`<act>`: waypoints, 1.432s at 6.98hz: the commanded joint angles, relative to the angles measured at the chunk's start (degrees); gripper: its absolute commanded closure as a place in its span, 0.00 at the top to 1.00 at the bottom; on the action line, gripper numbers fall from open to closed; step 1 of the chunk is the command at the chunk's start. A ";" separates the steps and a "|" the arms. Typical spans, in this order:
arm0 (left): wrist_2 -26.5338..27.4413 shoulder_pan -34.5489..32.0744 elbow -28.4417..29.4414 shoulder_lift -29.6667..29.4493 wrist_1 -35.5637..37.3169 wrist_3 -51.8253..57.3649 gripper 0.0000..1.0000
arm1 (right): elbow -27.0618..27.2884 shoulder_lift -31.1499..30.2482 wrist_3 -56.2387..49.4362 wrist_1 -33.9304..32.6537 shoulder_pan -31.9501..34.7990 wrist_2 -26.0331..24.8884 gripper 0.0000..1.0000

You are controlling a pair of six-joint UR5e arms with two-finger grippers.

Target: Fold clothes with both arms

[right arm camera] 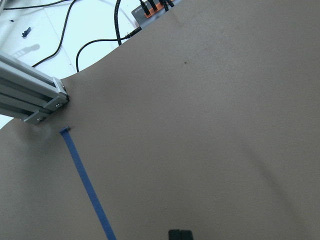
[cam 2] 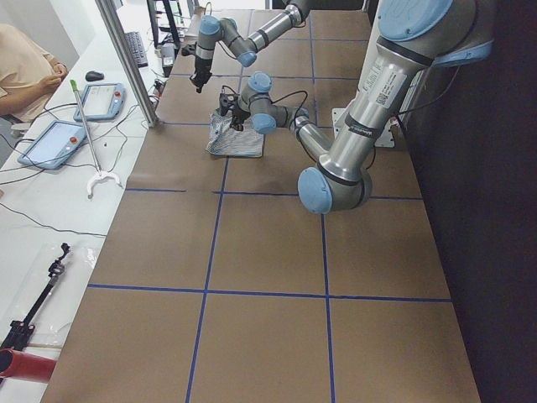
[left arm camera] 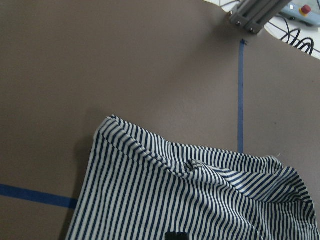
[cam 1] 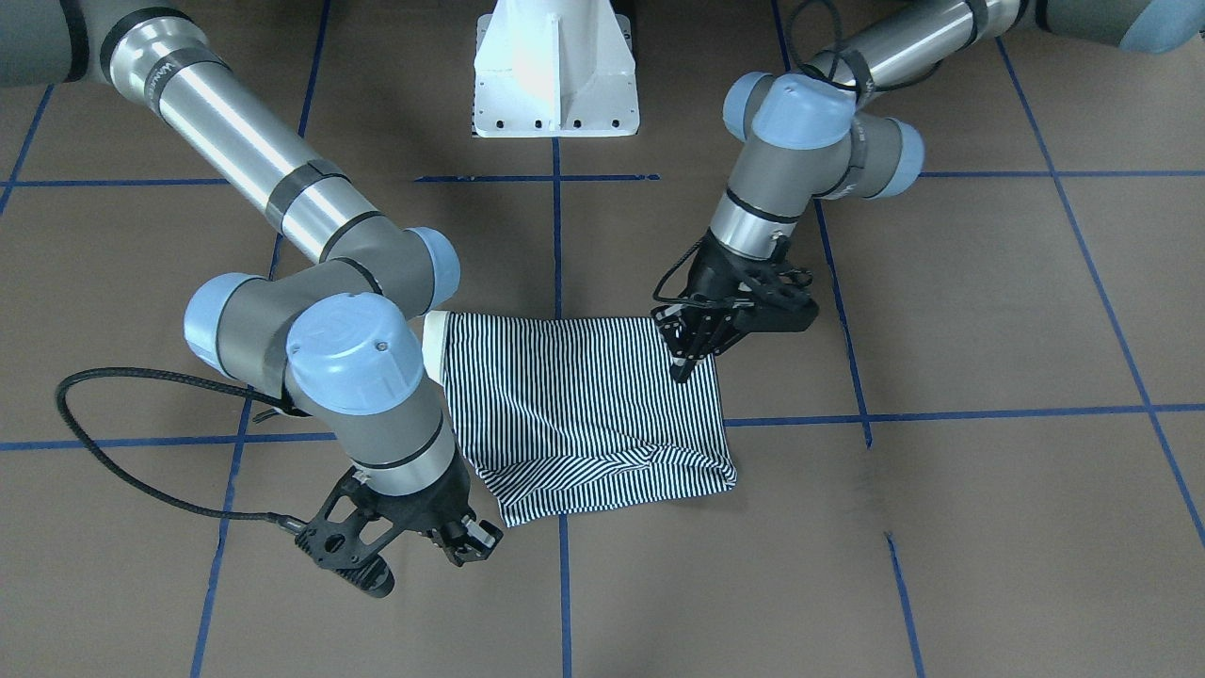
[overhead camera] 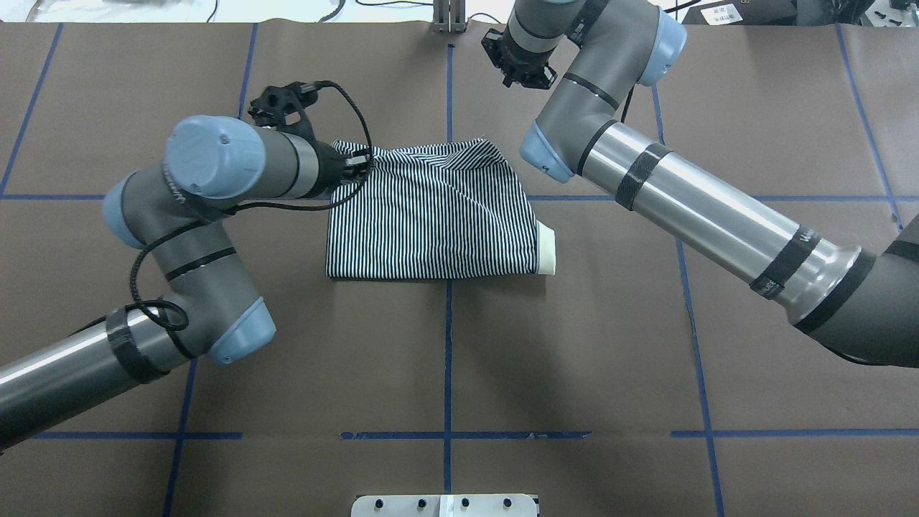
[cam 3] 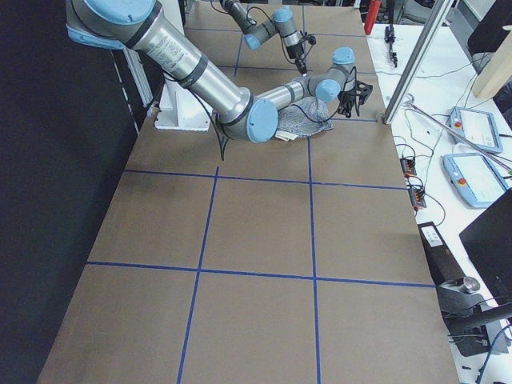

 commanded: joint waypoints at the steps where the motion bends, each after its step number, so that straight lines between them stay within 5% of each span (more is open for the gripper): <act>1: -0.12 1.13 8.61 -6.46 0.99 4.28 0.00 | 6.06 -5.87 -2.79 -0.10 2.23 3.52 0.00; 3: 0.23 1.05 15.47 -8.49 -3.03 7.20 0.00 | 12.04 -11.24 -2.80 -0.28 2.23 4.31 0.00; 6: 0.23 -2.71 21.10 -8.67 -12.87 9.13 0.00 | 12.32 -11.88 -2.71 -0.28 2.14 4.40 0.00; 8: -0.11 -7.54 34.60 -13.13 -24.55 13.87 0.00 | 14.51 -13.89 -2.62 -0.28 1.96 4.40 0.00; 10: -3.44 -11.59 34.22 -13.15 -24.94 14.94 0.00 | 16.19 -15.04 -2.36 -0.36 1.96 5.18 0.00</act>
